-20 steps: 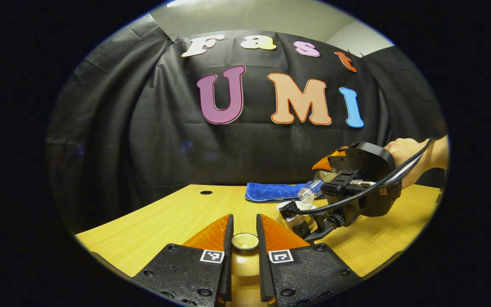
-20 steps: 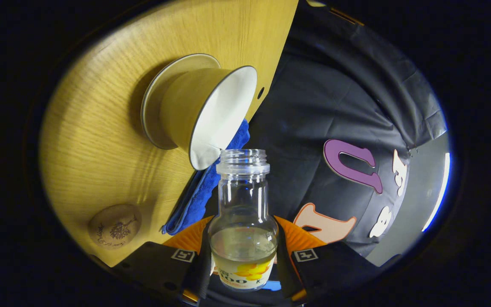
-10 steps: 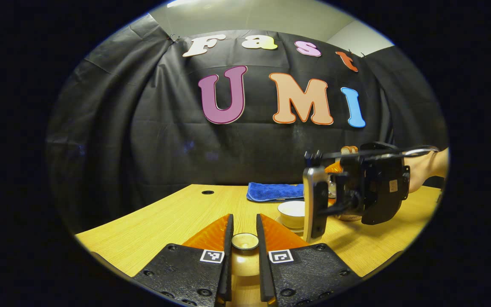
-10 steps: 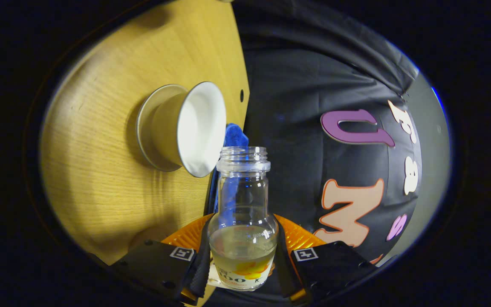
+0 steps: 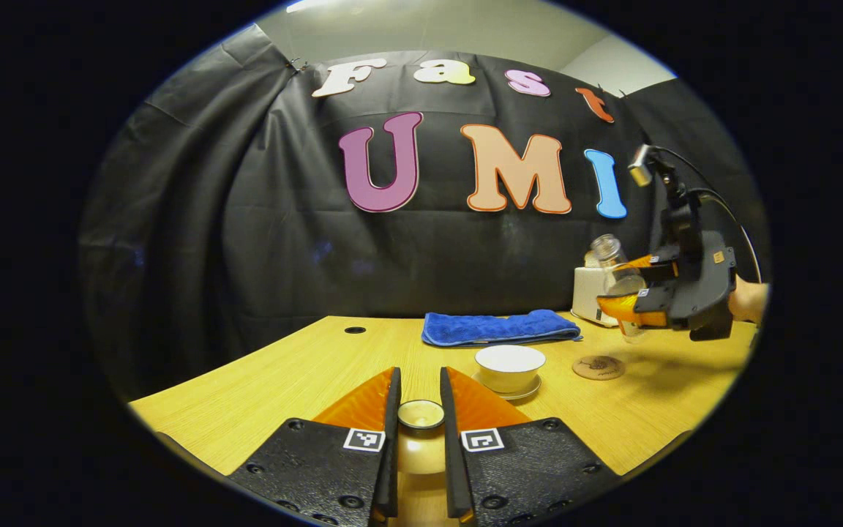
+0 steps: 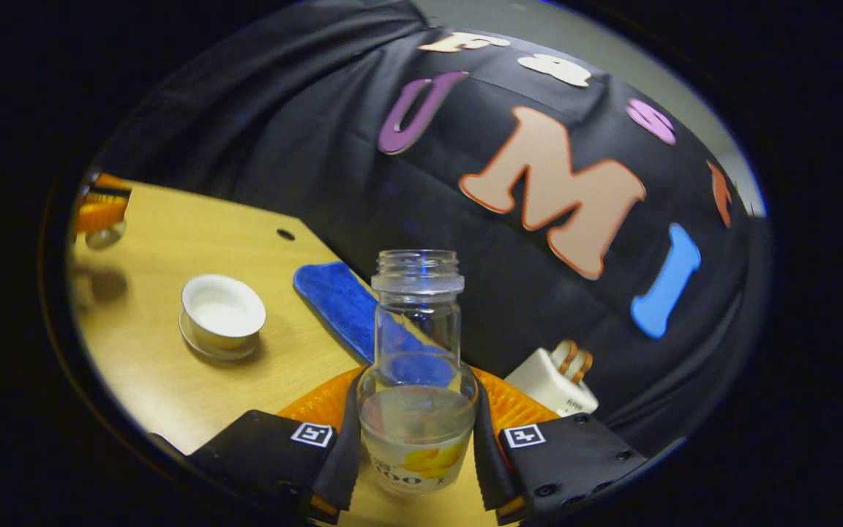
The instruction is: Open the teacup lid with one hand, grasp the water bottle and pour water into the teacup with the other hand; after pouring, place the water bottle on the coaster and then close the teacup lid.
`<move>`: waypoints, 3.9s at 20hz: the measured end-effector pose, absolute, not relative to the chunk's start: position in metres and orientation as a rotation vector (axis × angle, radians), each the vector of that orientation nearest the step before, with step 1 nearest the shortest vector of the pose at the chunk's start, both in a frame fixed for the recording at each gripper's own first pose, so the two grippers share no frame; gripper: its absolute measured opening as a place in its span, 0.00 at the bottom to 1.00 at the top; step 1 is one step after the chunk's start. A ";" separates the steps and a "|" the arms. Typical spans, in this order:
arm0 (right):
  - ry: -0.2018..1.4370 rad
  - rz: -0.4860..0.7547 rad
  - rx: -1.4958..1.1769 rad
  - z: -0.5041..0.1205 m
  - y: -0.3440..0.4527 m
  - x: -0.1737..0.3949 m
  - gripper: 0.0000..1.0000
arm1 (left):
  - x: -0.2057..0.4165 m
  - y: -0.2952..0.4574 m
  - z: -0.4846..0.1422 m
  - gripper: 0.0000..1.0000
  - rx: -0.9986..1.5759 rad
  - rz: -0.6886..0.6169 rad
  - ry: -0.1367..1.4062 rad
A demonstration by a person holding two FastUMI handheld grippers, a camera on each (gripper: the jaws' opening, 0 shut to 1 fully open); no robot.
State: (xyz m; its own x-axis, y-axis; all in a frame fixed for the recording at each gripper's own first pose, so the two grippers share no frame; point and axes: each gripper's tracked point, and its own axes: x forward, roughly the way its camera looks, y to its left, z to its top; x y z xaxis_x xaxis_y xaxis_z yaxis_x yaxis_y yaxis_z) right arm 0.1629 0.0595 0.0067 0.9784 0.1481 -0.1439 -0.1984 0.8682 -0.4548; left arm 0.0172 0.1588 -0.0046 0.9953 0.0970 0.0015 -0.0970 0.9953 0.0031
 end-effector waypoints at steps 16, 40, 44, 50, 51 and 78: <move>0.087 0.056 0.027 -0.029 0.048 0.192 0.69 | 0.026 0.139 -0.003 0.23 0.004 0.067 -0.003; 0.059 0.179 0.040 -0.028 0.143 0.210 0.68 | 0.028 0.132 -0.005 0.23 0.005 0.056 -0.004; 0.012 0.195 -0.015 -0.029 0.146 0.206 0.74 | 0.029 0.131 -0.006 0.23 0.004 0.055 -0.005; 0.044 0.182 -0.002 -0.034 0.144 0.204 1.00 | 0.030 0.130 -0.005 0.22 0.004 0.055 -0.004; 0.043 0.179 -0.002 -0.035 0.144 0.202 0.99 | 0.029 0.130 -0.005 0.23 0.005 0.055 -0.005; 0.011 0.165 0.008 -0.021 0.034 0.083 0.99 | 0.155 0.073 -0.004 0.24 0.016 -0.067 0.001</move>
